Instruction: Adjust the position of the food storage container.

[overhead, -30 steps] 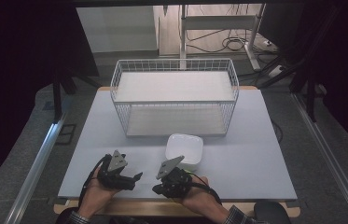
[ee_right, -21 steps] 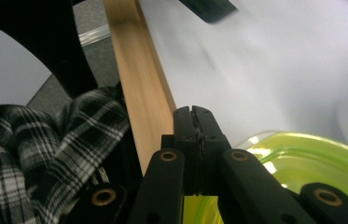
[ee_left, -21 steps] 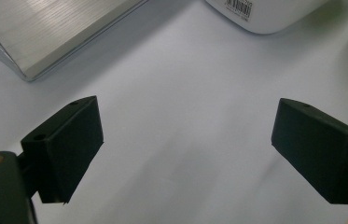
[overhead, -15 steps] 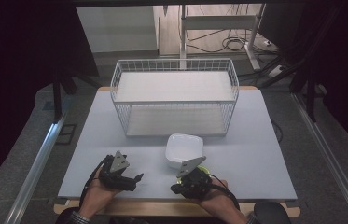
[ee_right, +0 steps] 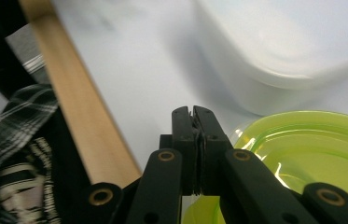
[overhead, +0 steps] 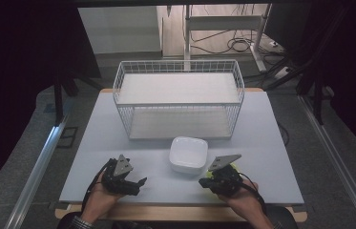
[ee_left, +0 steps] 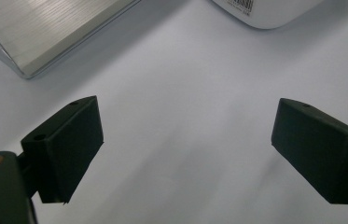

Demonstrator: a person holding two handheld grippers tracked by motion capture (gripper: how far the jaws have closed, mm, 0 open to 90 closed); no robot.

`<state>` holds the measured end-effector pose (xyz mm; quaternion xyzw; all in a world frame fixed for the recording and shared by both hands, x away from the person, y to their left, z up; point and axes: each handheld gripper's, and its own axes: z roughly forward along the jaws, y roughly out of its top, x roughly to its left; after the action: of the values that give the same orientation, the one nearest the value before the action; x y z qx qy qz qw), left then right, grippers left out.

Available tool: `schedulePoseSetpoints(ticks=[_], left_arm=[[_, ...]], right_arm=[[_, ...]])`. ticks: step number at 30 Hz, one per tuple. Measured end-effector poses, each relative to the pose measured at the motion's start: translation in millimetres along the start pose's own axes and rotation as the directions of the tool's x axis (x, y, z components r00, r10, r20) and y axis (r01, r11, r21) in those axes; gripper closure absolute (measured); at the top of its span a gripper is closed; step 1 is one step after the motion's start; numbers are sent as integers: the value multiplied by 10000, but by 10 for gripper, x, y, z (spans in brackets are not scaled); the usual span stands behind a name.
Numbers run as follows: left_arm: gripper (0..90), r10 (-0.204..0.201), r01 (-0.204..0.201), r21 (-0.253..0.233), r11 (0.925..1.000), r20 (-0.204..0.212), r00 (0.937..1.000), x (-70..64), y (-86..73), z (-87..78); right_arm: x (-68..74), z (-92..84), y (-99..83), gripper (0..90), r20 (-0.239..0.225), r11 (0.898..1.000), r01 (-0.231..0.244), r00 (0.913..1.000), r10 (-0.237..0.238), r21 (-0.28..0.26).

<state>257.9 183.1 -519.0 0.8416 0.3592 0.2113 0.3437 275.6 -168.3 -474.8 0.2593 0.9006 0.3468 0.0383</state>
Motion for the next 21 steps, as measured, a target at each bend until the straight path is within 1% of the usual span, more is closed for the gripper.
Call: schedulePoseSetpoints(ticks=[2,4,7,10,11,12,13,14,15,16,17,18,19,20,21], left_arm=[[88,-6,6,7,10000,2,10000,0,0,-1],[88,-21,21,9,10000,1,10000,3,-2,0],[88,-52,52,12,10000,-1,10000,8,-4,-1],[88,-63,63,42,10000,9,10000,10,-6,0],[88,-60,60,50,10000,10,10000,9,-6,0],[88,-60,60,50,10000,10,10000,9,-6,0],[88,-64,64,65,10000,8,10000,8,-7,2],[88,-56,56,74,10000,6,10000,8,-7,4],[88,-46,46,87,10000,4,10000,9,-8,5],[88,-46,46,101,9999,0,10000,9,-8,7],[88,-58,58,117,9999,-1,10000,9,-9,9],[88,-58,58,117,9999,-1,10000,9,-9,9],[88,-49,49,136,9999,5,10000,9,-10,11],[88,-49,49,136,9999,5,10000,9,-10,11],[88,-51,51,160,9999,11,10000,9,-10,15]], right_arm=[[-73,-42,-26,880,211,9998,-167,9996,168,-73],[-151,-92,-55,879,424,9990,-435,9981,441,-142],[-250,-159,-103,874,747,9976,-658,9949,673,-229],[-338,-221,-153,867,971,9956,-877,9912,904,-316],[-372,-246,-169,866,1104,9955,-903,9895,932,-302],[-372,-246,-169,866,1104,9955,-903,9895,932,-302],[-436,-297,-206,861,1341,9940,-1041,9851,1077,-338],[-436,-297,-206,861,1341,9940,-1041,9851,1077,-338],[-466,-318,-223,861,1414,9935,-1076,9836,1118,-373],[-487,-343,-239,860,1481,9920,-1207,9810,1250,-378],[-532,-387,-271,858,1664,9909,-1278,9770,1330,-413],[-532,-387,-271,858,1664,9909,-1278,9770,1330,-413],[-579,-429,-301,858,1834,9904,-1315,9734,1373,-433],[-579,-429,-301,858,1834,9904,-1315,9734,1373,-433],[-631,-466,-332,858,1979,9893,-1385,9695,1447,-452]])
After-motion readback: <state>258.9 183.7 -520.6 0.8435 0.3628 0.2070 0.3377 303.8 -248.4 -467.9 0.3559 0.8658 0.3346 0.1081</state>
